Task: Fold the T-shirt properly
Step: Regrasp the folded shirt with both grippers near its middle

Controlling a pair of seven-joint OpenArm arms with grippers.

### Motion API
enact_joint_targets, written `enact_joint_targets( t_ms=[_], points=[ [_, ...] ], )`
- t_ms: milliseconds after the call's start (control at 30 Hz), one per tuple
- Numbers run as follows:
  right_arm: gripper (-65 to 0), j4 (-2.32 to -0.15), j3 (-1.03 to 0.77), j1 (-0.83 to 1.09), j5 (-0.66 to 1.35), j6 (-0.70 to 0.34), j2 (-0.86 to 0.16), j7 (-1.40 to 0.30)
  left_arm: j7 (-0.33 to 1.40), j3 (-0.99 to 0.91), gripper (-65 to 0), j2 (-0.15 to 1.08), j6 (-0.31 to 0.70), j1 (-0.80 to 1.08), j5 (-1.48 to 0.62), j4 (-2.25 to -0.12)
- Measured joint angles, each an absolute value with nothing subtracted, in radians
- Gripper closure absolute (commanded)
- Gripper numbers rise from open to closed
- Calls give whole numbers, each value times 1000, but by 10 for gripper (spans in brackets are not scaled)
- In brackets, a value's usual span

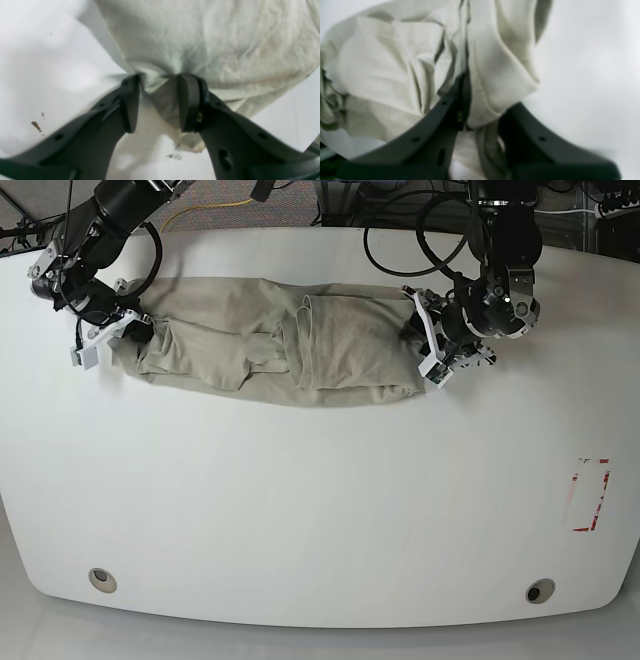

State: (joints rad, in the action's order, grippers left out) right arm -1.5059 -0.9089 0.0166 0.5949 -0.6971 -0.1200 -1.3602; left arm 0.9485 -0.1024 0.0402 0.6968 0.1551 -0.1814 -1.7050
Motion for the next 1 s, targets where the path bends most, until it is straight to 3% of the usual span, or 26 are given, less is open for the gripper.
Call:
enact_joint_targets(
  t_ms=[333,667,1000],
  points=[
    [0,-1858,-908,45,607,-696,-109,-1418,948,-95,-237,54,652,155,-193,-1704],
    [0,-1973,-788,113,838,-697,-109,-1407,949,-98,-237,77,651,155,-191,-1705],
    [0,-1970,-660,175,955,-696,70,-1414,948,-99,-237,109,650,163,-194,-1706]
  ],
)
